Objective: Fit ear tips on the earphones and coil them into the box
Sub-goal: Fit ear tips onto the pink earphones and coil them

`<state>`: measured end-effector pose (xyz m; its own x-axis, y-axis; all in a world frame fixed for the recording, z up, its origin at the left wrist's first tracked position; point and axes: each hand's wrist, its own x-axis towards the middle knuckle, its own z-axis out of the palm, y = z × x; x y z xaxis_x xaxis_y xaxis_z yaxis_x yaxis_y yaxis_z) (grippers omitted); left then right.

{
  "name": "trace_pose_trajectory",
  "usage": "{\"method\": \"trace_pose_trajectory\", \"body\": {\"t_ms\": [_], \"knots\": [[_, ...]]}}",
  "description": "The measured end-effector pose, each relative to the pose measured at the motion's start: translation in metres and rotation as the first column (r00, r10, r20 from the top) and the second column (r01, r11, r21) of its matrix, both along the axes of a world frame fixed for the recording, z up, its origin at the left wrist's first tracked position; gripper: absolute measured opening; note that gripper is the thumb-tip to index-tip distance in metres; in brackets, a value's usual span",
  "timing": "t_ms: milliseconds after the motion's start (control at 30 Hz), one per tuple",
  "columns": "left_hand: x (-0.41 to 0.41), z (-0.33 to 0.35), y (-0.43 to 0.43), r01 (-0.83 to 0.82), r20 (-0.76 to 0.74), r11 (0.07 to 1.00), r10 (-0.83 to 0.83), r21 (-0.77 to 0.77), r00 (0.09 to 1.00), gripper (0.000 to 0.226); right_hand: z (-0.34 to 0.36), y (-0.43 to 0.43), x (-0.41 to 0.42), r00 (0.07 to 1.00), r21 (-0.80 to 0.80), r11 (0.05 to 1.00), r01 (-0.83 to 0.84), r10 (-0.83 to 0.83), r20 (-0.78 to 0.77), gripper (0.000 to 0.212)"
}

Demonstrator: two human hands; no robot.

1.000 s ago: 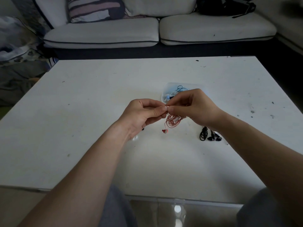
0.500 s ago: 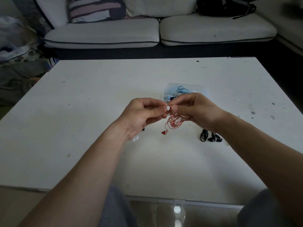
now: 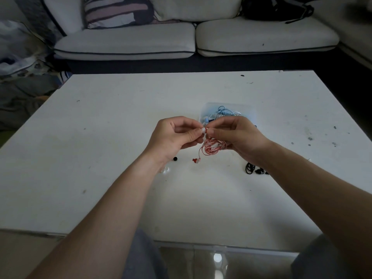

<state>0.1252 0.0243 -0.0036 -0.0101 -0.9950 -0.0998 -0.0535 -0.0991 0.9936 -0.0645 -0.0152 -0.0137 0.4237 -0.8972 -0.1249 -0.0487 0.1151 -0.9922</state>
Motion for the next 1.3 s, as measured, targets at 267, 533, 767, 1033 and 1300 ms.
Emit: {"method": "trace_pose_trajectory", "body": {"t_ms": [267, 533, 767, 1033, 1300], "knots": [[0.0, -0.001, -0.001, 0.003, -0.032, 1.0, -0.002, 0.02, 0.999, 0.008, 0.002, 0.002, 0.001, 1.0, -0.003, 1.0, 0.009, -0.009, 0.021, 0.01], [0.001, -0.005, -0.003, 0.01, 0.015, 0.984, -0.013, 0.177, 1.0, 0.02, 0.004, -0.001, -0.002, 0.998, 0.074, 0.997, -0.034, 0.03, 0.055, 0.023], [-0.004, -0.005, 0.004, 0.233, -0.232, 0.863, -0.139, 0.449, 0.963, 0.038, 0.008, -0.001, -0.001, 0.995, 0.14, 0.99, 0.002, -0.015, 0.098, 0.02], [0.006, -0.011, -0.001, -0.036, -0.163, 0.951, 0.09, 0.307, 0.983, 0.013, 0.002, -0.006, 0.001, 0.986, 0.279, 0.949, 0.145, -0.162, 0.039, 0.015], [0.001, -0.008, -0.001, -0.1, -0.032, 0.99, 0.104, 0.099, 0.994, 0.016, -0.005, -0.001, 0.016, 0.988, 0.387, 0.913, 0.131, -0.152, 0.023, 0.029]]}}
